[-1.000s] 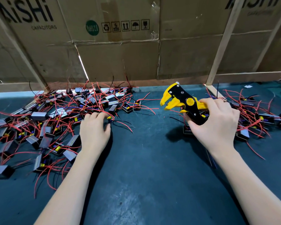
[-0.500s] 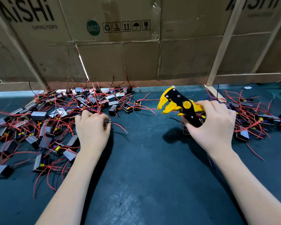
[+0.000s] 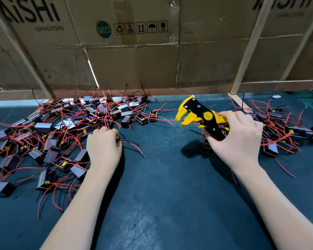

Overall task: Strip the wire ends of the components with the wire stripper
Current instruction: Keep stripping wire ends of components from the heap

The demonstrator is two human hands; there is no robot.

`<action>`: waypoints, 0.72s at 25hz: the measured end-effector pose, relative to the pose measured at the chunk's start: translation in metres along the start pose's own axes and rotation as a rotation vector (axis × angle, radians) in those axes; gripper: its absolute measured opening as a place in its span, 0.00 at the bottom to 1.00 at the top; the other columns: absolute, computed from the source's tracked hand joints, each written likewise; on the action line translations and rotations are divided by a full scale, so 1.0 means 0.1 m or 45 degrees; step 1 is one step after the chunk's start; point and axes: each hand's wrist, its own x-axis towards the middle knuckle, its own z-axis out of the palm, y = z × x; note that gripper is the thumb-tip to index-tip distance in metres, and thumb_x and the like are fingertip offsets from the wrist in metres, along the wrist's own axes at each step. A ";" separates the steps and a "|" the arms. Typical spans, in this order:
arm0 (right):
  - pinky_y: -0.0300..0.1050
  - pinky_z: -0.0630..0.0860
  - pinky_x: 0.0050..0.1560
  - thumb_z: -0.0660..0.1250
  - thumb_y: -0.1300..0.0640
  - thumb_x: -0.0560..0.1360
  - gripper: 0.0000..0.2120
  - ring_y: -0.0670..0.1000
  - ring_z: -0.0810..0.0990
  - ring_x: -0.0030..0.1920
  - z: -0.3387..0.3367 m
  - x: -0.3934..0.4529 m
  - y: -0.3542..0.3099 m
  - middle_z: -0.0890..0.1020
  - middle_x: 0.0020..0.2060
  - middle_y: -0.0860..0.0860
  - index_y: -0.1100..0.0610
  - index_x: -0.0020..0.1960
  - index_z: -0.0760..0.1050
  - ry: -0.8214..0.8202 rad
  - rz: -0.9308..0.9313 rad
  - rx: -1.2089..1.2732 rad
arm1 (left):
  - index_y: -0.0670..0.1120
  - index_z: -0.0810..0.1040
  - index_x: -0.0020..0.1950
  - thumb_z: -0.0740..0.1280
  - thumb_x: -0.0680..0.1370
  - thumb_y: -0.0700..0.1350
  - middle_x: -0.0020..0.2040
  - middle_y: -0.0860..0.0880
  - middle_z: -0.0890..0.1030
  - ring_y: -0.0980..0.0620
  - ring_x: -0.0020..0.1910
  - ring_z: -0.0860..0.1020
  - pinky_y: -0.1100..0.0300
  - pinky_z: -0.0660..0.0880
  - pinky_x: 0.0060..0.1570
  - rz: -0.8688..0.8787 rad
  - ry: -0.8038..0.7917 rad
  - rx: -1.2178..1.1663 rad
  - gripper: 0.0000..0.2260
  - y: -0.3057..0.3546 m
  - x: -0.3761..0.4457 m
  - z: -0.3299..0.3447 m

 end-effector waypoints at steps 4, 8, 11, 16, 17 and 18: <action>0.51 0.64 0.50 0.76 0.46 0.65 0.20 0.59 0.77 0.47 0.00 0.00 0.00 0.80 0.45 0.52 0.55 0.52 0.78 -0.017 0.000 -0.003 | 0.44 0.84 0.47 0.71 0.75 0.43 0.45 0.42 0.83 0.37 0.49 0.75 0.48 0.65 0.47 0.021 0.101 -0.048 0.04 0.00 0.01 -0.03; 0.51 0.64 0.49 0.76 0.47 0.64 0.20 0.59 0.77 0.47 0.00 0.00 0.01 0.80 0.45 0.52 0.55 0.53 0.78 -0.036 -0.012 -0.015 | 0.43 0.83 0.46 0.70 0.76 0.42 0.44 0.42 0.83 0.37 0.49 0.74 0.48 0.65 0.47 0.035 0.121 -0.106 0.04 0.03 -0.01 -0.04; 0.51 0.63 0.49 0.74 0.46 0.63 0.21 0.59 0.77 0.47 -0.01 0.00 -0.01 0.80 0.44 0.52 0.55 0.52 0.79 -0.069 -0.045 0.021 | 0.41 0.79 0.48 0.68 0.77 0.40 0.45 0.40 0.82 0.37 0.48 0.74 0.46 0.68 0.46 0.083 0.198 -0.264 0.04 0.06 -0.02 -0.08; 0.50 0.62 0.48 0.71 0.46 0.62 0.20 0.59 0.77 0.45 0.00 -0.01 -0.02 0.79 0.43 0.52 0.55 0.50 0.79 -0.078 -0.114 -0.006 | 0.40 0.72 0.51 0.60 0.82 0.41 0.43 0.38 0.80 0.34 0.42 0.76 0.43 0.71 0.43 0.100 0.234 -0.584 0.05 0.19 -0.05 -0.10; 0.50 0.62 0.48 0.71 0.46 0.62 0.20 0.59 0.77 0.46 0.00 -0.01 -0.02 0.80 0.43 0.52 0.55 0.50 0.79 -0.071 -0.108 -0.002 | 0.40 0.72 0.51 0.61 0.82 0.42 0.41 0.39 0.80 0.35 0.41 0.76 0.44 0.70 0.43 0.122 0.244 -0.580 0.05 0.19 -0.06 -0.10; 0.50 0.62 0.48 0.72 0.46 0.62 0.20 0.59 0.77 0.46 0.00 0.00 -0.01 0.80 0.43 0.52 0.55 0.50 0.79 -0.064 -0.100 0.002 | 0.41 0.73 0.51 0.62 0.82 0.44 0.41 0.40 0.80 0.36 0.40 0.76 0.45 0.70 0.43 0.133 0.250 -0.571 0.06 0.18 -0.06 -0.10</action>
